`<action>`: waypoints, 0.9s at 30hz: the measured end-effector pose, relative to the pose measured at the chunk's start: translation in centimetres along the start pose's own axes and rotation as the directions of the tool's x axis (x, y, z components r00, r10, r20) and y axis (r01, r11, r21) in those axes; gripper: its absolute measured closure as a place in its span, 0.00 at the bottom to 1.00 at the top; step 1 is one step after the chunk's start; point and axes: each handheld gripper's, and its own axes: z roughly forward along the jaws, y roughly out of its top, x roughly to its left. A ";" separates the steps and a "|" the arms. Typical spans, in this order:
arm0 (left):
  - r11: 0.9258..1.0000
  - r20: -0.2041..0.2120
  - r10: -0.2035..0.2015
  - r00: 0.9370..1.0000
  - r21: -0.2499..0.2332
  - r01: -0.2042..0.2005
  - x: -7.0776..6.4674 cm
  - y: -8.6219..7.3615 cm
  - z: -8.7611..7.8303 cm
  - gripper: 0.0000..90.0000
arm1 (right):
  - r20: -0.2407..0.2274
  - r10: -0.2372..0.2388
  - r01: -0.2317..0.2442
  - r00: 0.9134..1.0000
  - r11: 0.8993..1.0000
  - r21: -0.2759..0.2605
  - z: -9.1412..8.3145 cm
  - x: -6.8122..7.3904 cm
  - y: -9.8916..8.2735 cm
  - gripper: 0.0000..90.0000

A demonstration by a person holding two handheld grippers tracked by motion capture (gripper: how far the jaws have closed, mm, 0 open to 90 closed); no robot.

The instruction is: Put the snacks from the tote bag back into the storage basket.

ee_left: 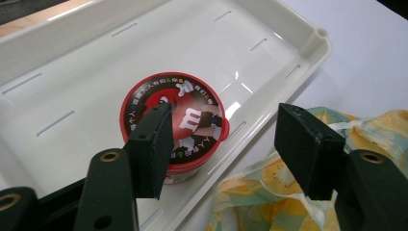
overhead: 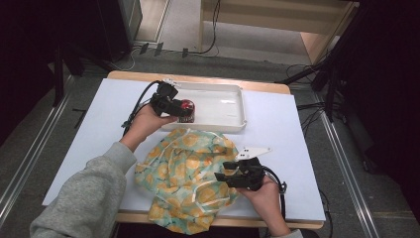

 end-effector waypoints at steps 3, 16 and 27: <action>1.000 -0.001 0.007 1.000 -0.007 -0.007 -0.4 0.1 0.2 0.50 | 0.001 -0.001 0.001 1.000 1.000 -0.001 0.0 0.0 0.0 0.52; 1.000 0.020 -0.001 1.000 0.014 0.001 -1.2 0.3 2.3 0.91 | -0.002 -0.002 0.002 1.000 1.000 -0.002 0.0 0.1 0.0 0.52; 0.999 0.001 0.026 1.000 0.030 -0.026 -1.7 0.2 4.0 0.93 | -0.002 -0.003 0.003 1.000 1.000 -0.001 0.0 0.1 0.0 0.52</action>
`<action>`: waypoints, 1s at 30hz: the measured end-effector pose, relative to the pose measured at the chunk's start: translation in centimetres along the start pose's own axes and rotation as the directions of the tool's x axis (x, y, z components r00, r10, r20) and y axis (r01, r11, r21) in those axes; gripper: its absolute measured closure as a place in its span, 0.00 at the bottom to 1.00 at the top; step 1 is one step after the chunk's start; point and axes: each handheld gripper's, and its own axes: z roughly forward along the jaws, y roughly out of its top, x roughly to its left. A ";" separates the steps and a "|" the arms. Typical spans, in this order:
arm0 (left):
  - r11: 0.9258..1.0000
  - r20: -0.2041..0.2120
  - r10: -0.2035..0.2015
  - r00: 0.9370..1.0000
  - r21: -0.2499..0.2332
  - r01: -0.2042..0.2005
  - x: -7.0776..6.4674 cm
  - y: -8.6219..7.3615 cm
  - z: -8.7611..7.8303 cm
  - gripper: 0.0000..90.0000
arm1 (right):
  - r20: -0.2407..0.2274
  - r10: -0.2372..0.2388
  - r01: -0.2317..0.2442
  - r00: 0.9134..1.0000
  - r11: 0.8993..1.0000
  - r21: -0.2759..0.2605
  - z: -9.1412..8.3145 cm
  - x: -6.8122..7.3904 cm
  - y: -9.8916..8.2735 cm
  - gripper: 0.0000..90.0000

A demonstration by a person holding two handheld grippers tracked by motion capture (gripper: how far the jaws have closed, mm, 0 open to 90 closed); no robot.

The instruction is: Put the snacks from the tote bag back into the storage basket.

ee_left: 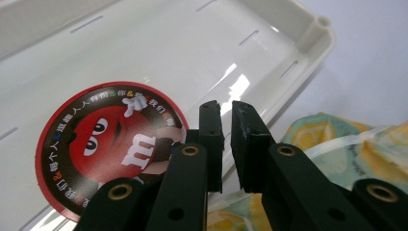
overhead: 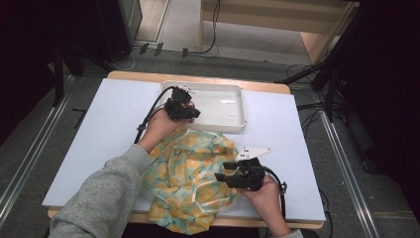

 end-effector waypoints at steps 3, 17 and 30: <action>1.000 0.002 0.004 1.000 -0.002 -0.004 0.1 -0.3 0.1 0.93 | 0.001 0.000 0.000 1.000 1.000 -0.001 0.0 0.0 0.0 0.52; 1.000 -0.007 -0.007 1.000 -0.024 0.007 1.1 -1.7 -1.1 0.93 | 0.000 0.000 0.000 1.000 1.000 0.000 0.0 0.0 0.0 0.52; 1.000 0.034 -0.018 0.999 -0.008 0.019 1.2 -2.0 -2.2 0.74 | 0.001 0.000 0.000 1.000 1.000 0.000 0.0 0.0 0.0 0.52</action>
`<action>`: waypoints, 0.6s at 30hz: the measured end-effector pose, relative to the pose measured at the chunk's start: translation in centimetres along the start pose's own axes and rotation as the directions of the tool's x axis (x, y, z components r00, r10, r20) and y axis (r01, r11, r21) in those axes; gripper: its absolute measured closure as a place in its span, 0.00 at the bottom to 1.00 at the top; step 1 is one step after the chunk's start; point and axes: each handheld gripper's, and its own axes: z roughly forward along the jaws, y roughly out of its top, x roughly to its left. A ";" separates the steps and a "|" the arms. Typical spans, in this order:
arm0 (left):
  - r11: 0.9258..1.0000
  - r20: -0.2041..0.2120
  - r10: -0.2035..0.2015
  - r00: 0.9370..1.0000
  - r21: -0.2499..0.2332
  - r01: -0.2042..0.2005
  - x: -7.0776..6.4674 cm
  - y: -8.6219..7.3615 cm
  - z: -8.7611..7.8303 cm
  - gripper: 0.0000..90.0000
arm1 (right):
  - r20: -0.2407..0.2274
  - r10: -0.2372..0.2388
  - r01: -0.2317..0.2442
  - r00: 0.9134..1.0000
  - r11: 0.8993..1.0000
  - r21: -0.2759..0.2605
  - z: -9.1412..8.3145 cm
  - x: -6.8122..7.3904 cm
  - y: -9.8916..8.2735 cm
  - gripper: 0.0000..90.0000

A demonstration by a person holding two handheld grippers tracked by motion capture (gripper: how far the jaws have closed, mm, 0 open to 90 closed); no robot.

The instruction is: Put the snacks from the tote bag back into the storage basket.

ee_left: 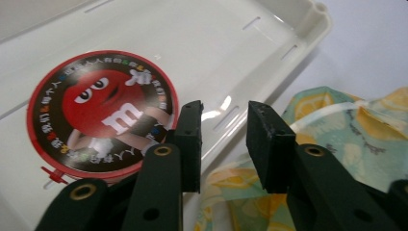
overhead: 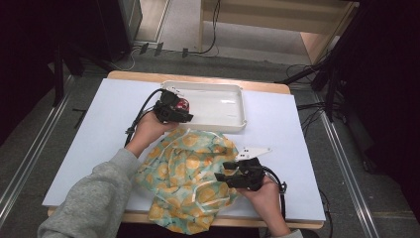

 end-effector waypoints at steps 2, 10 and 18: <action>1.000 -0.001 0.012 1.000 0.008 -0.012 -0.2 0.0 -0.1 0.69 | -0.001 0.002 -0.002 1.000 1.000 -0.003 0.0 0.0 0.0 0.52; 1.000 0.048 -0.004 0.999 0.015 0.003 -0.7 -0.6 -1.4 0.55 | -0.002 0.003 -0.004 1.000 1.000 -0.010 -0.2 0.0 0.0 0.52; 1.000 0.088 -0.016 0.996 0.005 0.016 -1.5 -1.9 -2.9 0.46 | -0.004 0.008 -0.008 1.000 1.000 -0.012 -0.2 -0.1 -0.1 0.52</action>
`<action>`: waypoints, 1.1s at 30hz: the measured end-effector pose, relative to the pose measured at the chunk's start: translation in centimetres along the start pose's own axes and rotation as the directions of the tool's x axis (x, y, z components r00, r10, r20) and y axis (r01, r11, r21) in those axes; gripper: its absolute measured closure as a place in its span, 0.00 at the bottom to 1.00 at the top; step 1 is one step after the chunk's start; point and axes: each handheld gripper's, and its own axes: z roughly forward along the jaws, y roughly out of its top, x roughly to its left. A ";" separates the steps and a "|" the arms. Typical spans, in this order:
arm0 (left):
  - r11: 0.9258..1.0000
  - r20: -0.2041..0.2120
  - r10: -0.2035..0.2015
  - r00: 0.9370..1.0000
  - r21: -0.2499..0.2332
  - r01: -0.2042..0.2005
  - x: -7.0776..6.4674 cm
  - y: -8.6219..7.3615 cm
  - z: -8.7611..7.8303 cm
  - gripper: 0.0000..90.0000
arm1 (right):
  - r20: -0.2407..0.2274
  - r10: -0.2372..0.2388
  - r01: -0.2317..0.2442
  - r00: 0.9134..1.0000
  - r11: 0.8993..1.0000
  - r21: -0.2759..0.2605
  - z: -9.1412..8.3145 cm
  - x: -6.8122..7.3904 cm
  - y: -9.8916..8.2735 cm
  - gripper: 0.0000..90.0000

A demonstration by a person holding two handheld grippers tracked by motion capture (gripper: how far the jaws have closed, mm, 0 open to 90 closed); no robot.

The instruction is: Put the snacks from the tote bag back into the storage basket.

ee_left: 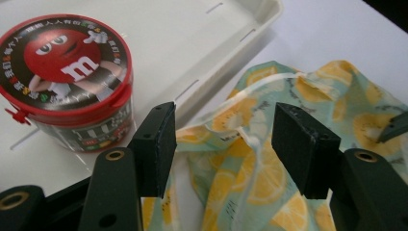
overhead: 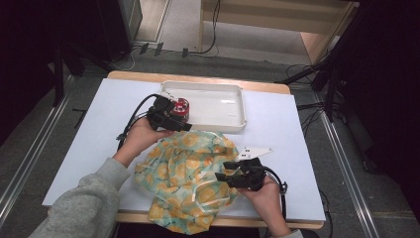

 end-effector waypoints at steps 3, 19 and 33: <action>1.000 0.009 0.002 1.000 0.001 -0.002 -0.4 -0.6 -0.4 0.44 | -0.001 -0.002 0.002 1.000 1.000 0.004 0.1 0.0 0.0 0.52; 1.000 0.059 0.016 0.998 -0.017 -0.015 -2.5 -4.3 -1.9 0.40 | -0.014 0.006 -0.006 1.000 1.000 -0.002 0.0 0.0 0.0 0.49; 0.999 0.056 0.039 0.998 -0.026 -0.038 -3.6 -6.8 -3.5 0.38 | -0.010 0.020 -0.020 1.000 1.000 0.007 0.1 -0.1 0.0 0.47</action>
